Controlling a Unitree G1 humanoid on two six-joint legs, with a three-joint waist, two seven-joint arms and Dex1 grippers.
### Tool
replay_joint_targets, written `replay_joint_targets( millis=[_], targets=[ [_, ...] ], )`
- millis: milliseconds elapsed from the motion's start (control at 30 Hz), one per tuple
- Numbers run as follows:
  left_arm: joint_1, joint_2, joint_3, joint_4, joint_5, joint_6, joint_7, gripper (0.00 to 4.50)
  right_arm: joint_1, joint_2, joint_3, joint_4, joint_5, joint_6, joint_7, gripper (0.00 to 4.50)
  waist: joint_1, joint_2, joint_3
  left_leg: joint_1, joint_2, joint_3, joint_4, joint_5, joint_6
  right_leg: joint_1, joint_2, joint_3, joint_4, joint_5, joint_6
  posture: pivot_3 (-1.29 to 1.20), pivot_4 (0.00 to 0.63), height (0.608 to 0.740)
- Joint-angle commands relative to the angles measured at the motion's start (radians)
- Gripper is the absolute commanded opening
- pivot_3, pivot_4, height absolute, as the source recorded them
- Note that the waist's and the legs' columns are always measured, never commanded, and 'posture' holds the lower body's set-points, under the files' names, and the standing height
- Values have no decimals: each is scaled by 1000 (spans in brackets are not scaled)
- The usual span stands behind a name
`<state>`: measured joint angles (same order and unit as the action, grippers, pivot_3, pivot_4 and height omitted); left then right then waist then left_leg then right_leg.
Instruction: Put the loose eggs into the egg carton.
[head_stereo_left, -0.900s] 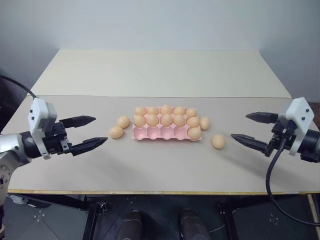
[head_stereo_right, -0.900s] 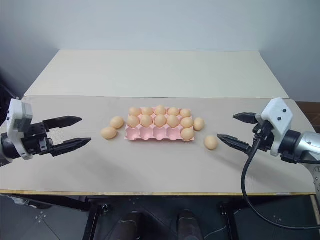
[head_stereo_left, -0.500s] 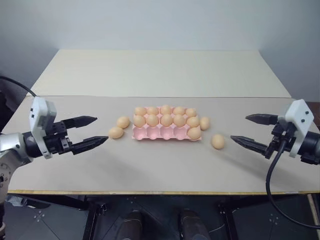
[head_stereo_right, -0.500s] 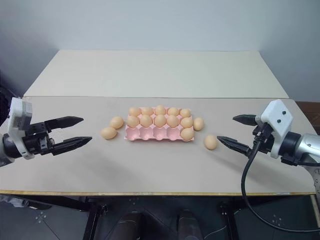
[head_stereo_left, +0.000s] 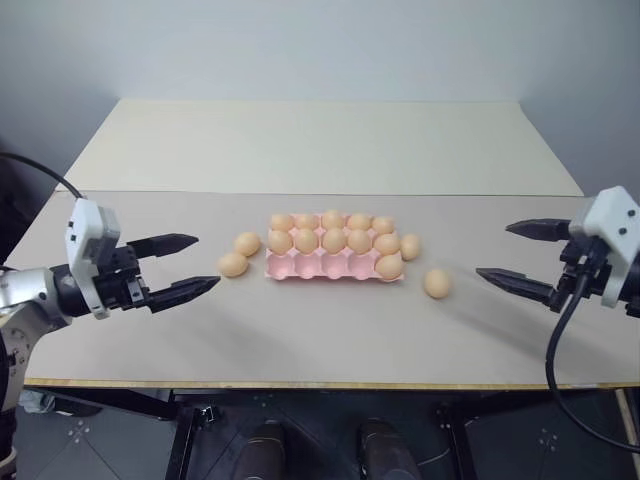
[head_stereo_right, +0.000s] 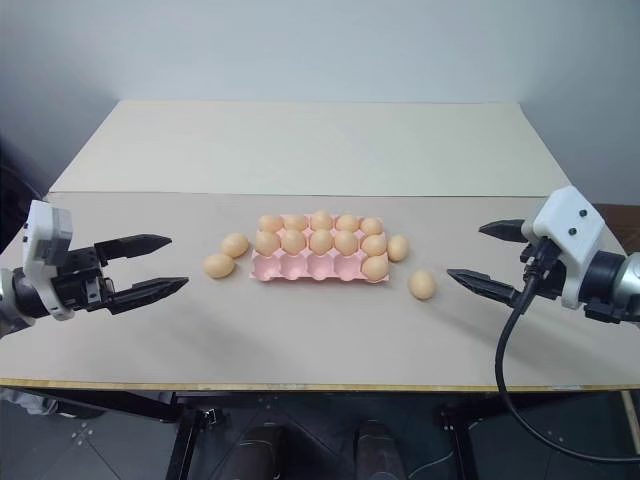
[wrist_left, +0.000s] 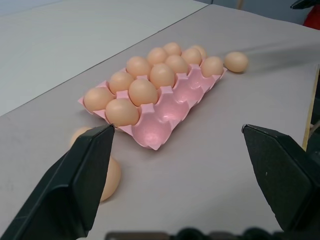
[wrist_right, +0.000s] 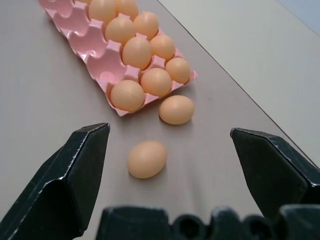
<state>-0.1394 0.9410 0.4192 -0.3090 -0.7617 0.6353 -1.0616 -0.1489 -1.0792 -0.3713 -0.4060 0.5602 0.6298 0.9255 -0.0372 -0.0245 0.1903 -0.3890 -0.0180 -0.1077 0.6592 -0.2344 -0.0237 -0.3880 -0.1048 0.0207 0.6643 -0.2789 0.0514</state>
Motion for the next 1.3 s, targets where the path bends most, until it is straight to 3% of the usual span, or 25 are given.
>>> replay_joint_targets(
  millis=[33,167,333,533,633,800,1033,1300],
  targets=[
    [-31,2,-6,-1,-5,-20,-10,4450,-77,38,141,27,-62,15,-55,4500,-4,0,0,0,0,0,0,0,0,0,0,0,0,0,0,0,150,740],
    [-41,5,-10,-5,-9,-14,-10,4450,-150,107,309,110,-183,-11,-106,4500,-5,0,0,-1,0,0,0,0,0,-1,0,0,0,0,0,0,150,740],
    [-36,15,-1,-8,-7,-12,-12,4450,-192,165,431,217,-326,-55,-160,4500,-2,0,0,-2,0,0,0,0,0,-3,0,1,0,0,0,0,150,740],
    [-27,19,6,-19,-11,-6,-10,4450,-215,248,464,293,-391,-82,-198,4500,-3,1,0,-2,0,0,0,0,0,-3,0,1,0,0,0,0,150,740],
    [-26,22,8,-24,-12,-4,-10,4500,-209,263,441,272,-378,-69,-186,3888,-3,1,0,-2,0,0,0,0,0,-3,0,1,0,0,0,0,150,740],
    [-25,24,9,-28,-11,-6,-10,4500,-192,256,379,174,-334,-4,-183,2368,-3,1,0,-2,0,0,0,0,0,-3,0,1,0,0,0,0,150,740],
    [-27,20,3,-26,-9,-10,-8,4500,-282,283,364,20,-293,92,-199,2267,-6,1,0,-1,0,0,0,0,0,-3,0,1,1,0,0,0,150,740],
    [-31,14,-3,-26,-1,-18,-1,4500,-463,505,603,83,-361,137,-264,2267,-8,1,1,0,2,0,-1,0,0,-3,4,2,1,1,-1,0,150,740]
  ],
)
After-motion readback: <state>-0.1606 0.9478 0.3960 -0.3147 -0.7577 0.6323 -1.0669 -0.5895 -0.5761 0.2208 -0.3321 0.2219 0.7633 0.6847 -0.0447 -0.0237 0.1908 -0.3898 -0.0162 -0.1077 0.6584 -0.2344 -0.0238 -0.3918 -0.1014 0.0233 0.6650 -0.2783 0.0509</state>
